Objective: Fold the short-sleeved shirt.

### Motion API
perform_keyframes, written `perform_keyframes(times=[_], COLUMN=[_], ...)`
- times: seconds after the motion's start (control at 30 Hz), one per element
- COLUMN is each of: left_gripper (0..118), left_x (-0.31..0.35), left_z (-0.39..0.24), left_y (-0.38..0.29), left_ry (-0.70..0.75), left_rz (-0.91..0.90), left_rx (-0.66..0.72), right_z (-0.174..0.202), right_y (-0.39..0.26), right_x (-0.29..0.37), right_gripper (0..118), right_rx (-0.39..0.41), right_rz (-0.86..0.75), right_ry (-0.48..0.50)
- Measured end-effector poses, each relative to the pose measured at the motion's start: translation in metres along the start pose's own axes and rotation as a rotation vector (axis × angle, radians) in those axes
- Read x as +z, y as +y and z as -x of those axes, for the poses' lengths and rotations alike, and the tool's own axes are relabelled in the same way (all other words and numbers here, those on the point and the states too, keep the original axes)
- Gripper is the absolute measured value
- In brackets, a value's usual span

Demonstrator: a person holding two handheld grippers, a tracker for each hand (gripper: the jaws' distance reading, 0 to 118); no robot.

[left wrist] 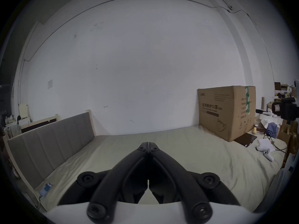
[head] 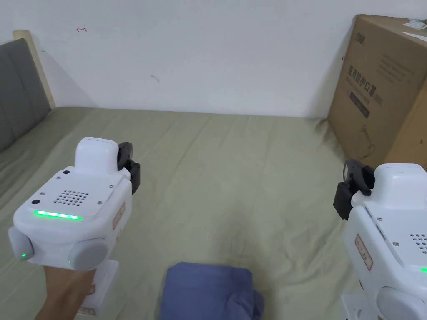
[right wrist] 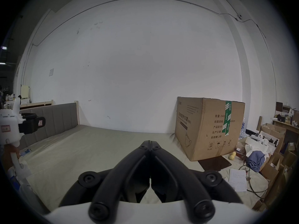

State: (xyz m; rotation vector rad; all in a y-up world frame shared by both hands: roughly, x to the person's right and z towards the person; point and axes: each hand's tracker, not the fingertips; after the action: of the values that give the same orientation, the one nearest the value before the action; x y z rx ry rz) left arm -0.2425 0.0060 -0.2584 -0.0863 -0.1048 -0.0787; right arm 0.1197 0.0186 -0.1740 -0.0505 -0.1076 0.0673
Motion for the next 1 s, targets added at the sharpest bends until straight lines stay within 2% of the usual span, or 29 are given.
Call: perform_keyframes(times=[0.27, 0.6, 0.7, 0.9, 1.0], left_gripper=[0, 0, 0, 0, 0], left_x=[0.004, 0.005, 0.005, 0.007, 0.006], left_z=[0.024, 0.029, 0.031, 0.034, 0.034], left_y=[-0.009, -0.013, -0.017, -0.028, -0.036], left_ry=[0.026, 0.035, 0.030, 0.010, -0.003], left_rz=[0.031, 0.034, 0.041, 0.072, 0.102], left_rx=[0.082, 0.091, 0.097, 0.103, 0.095], right_z=[0.008, 0.026, 0.042, 0.087, 0.109], right_y=[0.001, -0.017, -0.038, -0.108, -0.147], right_x=[-0.003, -0.012, -0.019, -0.039, -0.045], right_gripper=[0, 0, 0, 0, 0], right_rx=[0.012, 0.002, -0.016, -0.058, -0.052], right_rz=[-0.001, 0.030, 0.065, 0.238, 0.325], right_ry=[0.014, 0.042, 0.065, 0.158, 0.187])
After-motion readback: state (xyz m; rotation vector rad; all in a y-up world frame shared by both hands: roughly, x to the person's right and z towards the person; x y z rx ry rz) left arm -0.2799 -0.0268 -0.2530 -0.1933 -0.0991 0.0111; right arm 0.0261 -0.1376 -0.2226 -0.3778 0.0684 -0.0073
